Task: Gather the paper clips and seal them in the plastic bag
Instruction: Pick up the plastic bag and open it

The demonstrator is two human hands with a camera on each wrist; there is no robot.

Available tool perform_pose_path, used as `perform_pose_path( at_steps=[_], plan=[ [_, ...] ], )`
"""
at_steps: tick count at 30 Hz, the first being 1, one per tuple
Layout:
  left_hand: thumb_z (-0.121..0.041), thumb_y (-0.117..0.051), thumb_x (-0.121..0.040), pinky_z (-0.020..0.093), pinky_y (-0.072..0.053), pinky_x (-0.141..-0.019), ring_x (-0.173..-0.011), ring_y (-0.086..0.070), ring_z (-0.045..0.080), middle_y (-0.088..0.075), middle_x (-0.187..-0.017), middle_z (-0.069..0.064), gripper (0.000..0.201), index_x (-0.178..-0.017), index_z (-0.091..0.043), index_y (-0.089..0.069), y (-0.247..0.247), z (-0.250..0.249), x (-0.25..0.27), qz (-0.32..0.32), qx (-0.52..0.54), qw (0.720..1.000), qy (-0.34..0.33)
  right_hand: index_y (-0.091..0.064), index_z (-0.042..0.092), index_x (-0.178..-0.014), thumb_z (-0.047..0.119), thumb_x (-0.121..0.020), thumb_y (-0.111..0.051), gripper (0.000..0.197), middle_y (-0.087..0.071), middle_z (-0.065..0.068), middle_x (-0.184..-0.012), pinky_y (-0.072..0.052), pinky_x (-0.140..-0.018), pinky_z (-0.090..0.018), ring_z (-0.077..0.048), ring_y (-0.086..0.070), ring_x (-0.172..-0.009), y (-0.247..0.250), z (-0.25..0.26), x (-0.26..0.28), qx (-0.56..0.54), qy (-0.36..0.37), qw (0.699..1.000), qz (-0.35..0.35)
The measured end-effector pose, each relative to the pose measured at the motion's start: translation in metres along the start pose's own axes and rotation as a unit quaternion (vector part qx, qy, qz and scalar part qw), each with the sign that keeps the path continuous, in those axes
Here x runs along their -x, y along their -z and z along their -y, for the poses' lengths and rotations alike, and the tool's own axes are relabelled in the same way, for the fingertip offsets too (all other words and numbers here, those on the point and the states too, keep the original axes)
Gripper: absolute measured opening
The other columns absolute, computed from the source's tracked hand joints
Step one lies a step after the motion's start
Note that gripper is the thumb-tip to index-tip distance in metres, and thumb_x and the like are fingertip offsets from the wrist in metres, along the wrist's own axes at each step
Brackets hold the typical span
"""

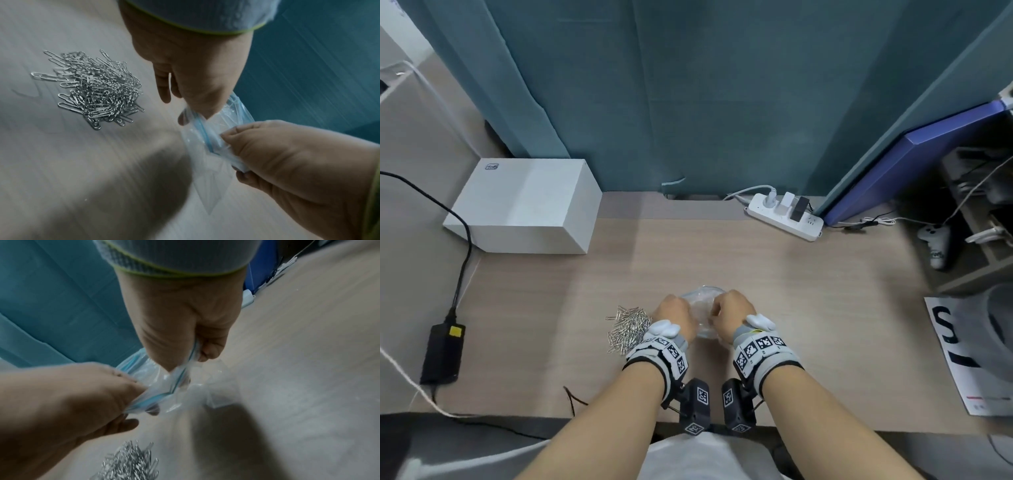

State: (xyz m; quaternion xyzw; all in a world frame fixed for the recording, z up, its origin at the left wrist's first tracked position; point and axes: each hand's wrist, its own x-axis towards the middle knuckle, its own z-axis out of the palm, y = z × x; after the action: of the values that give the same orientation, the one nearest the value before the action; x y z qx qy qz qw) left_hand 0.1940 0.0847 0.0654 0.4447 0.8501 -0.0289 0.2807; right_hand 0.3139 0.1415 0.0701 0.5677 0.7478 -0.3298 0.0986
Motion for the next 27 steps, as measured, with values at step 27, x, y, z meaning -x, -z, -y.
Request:
perform_pose_path(
  at_steps=[27],
  plan=[
    [-0.061,-0.074,-0.069,0.039,-0.041,-0.085,-0.097,-0.057,0.021,-0.052,-0.107,0.001,0.057,-0.119,-0.035,-0.063,-0.047,0.020,-0.044,0.002,-0.170,0.974,-0.150,-0.045,0.030,-0.126,0.037,-0.074,-0.079,0.062,-0.033,-0.003,-0.117,-0.056,-0.093,-0.047,-0.030,-0.060,-0.099,-0.033,-0.011,-0.022,0.042,-0.065,0.993,0.092]
  ],
)
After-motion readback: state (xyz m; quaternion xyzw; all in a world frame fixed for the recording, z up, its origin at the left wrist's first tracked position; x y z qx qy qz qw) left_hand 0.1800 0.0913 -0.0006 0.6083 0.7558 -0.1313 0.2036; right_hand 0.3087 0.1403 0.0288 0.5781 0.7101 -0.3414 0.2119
